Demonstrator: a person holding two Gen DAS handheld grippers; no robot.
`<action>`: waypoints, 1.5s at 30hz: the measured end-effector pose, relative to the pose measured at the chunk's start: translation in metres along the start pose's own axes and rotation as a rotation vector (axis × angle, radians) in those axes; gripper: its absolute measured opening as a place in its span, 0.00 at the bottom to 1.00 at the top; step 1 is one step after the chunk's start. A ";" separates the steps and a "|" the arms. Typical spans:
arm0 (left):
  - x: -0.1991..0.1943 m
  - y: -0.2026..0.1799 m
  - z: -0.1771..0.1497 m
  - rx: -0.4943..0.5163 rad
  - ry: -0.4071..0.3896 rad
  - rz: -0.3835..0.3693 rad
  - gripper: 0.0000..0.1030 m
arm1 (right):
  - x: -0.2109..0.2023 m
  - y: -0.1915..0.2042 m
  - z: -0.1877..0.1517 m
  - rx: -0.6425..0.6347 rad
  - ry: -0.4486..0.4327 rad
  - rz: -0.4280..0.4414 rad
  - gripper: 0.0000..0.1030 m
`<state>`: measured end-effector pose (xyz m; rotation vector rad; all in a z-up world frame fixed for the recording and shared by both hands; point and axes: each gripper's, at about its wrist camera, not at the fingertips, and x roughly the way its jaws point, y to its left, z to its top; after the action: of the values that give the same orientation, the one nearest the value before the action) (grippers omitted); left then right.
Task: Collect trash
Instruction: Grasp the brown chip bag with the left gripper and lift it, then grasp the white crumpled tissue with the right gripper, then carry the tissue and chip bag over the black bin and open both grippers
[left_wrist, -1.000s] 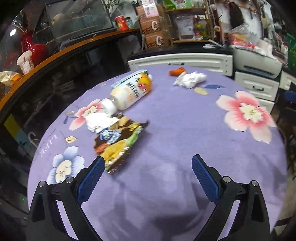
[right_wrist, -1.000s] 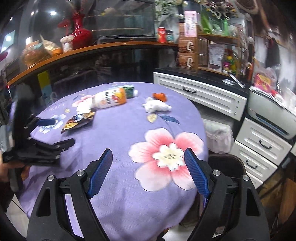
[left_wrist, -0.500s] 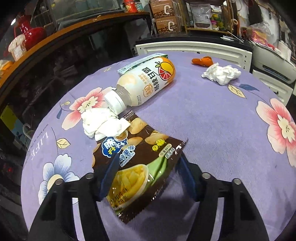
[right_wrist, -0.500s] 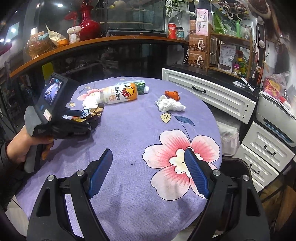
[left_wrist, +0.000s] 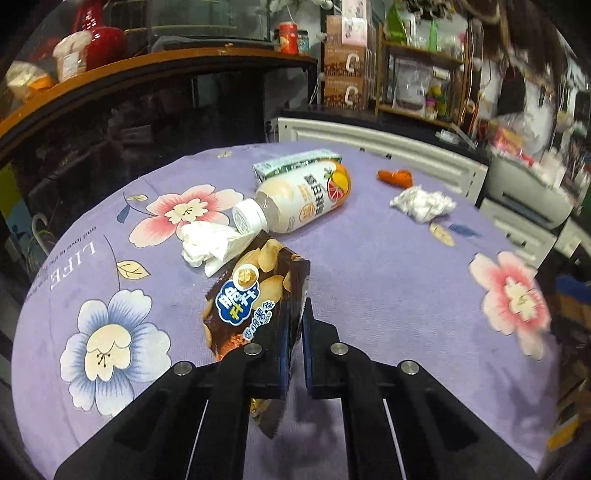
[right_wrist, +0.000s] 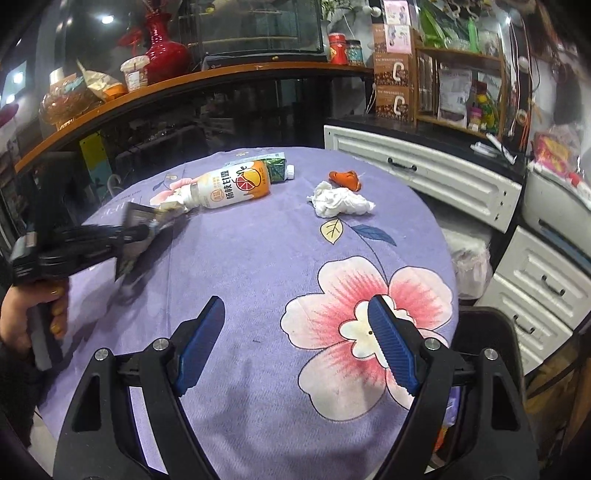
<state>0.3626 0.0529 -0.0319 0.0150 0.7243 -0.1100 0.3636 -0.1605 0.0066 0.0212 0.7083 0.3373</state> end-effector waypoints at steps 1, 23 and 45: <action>-0.005 0.004 0.001 -0.018 -0.010 -0.015 0.06 | 0.003 -0.001 0.001 0.004 0.005 0.003 0.77; -0.080 0.016 -0.023 -0.086 -0.120 -0.110 0.05 | 0.110 -0.009 0.065 -0.147 0.132 -0.137 0.77; -0.080 0.015 -0.033 -0.096 -0.122 -0.144 0.05 | 0.171 -0.016 0.092 -0.234 0.180 -0.248 0.32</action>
<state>0.2832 0.0770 -0.0040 -0.1352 0.6080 -0.2120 0.5483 -0.1139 -0.0334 -0.3198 0.8356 0.1834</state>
